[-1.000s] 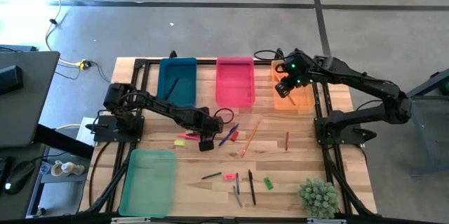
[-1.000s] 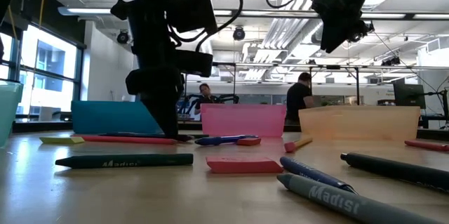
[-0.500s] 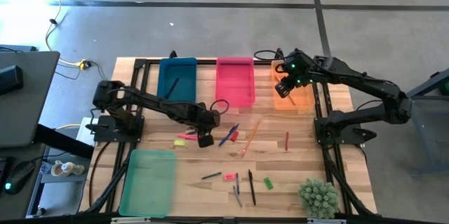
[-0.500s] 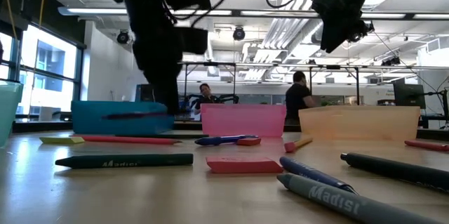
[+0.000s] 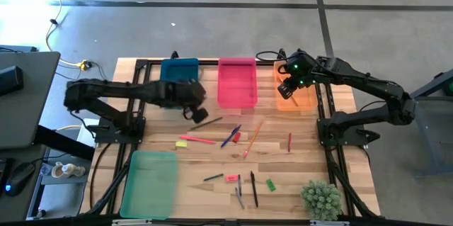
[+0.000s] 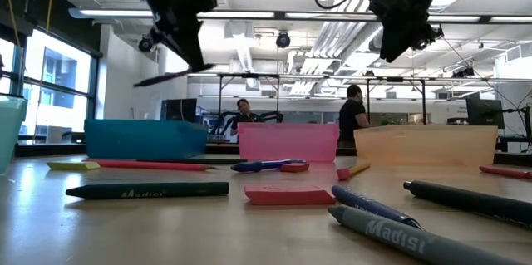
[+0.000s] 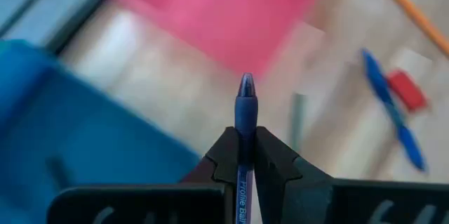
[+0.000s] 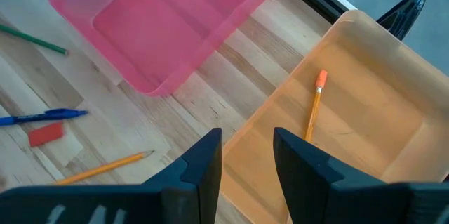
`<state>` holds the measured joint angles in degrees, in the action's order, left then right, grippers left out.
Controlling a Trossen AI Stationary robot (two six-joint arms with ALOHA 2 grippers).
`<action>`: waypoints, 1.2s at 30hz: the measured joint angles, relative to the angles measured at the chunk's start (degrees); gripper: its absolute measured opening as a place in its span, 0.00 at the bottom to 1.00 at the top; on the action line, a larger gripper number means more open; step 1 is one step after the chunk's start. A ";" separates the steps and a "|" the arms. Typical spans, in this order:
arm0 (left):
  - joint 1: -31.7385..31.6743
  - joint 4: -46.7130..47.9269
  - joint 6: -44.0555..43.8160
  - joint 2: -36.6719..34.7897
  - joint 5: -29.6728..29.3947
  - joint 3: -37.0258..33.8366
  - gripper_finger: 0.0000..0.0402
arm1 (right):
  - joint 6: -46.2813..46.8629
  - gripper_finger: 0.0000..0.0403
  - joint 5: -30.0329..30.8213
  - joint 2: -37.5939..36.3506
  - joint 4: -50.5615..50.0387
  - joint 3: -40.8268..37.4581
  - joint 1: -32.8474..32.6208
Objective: Sort crayons/erasers/pens/pencils in bins
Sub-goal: Put the violet pen into the blue bin
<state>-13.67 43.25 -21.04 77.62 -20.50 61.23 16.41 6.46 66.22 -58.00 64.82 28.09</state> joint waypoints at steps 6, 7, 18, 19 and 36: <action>-7.99 0.63 1.78 -4.42 -3.18 0.02 0.02 | 0.02 0.30 0.00 0.00 0.00 0.00 0.00; -9.62 0.67 1.99 -4.58 -3.25 0.02 0.02 | 0.02 0.30 0.00 0.00 0.00 0.00 0.00; -26.78 0.37 3.85 0.48 2.22 -0.39 0.02 | 4.70 0.30 0.00 0.00 0.09 0.00 0.00; -27.87 0.34 4.33 1.43 2.92 -0.39 0.02 | 5.48 0.30 0.00 0.01 0.18 0.00 0.00; -39.21 -2.02 8.67 12.58 12.79 -0.39 0.02 | 18.52 0.30 0.07 0.02 1.73 0.00 -1.10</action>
<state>-52.88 41.24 -12.36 90.20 -7.71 60.84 34.92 6.53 66.24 -56.27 64.82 26.99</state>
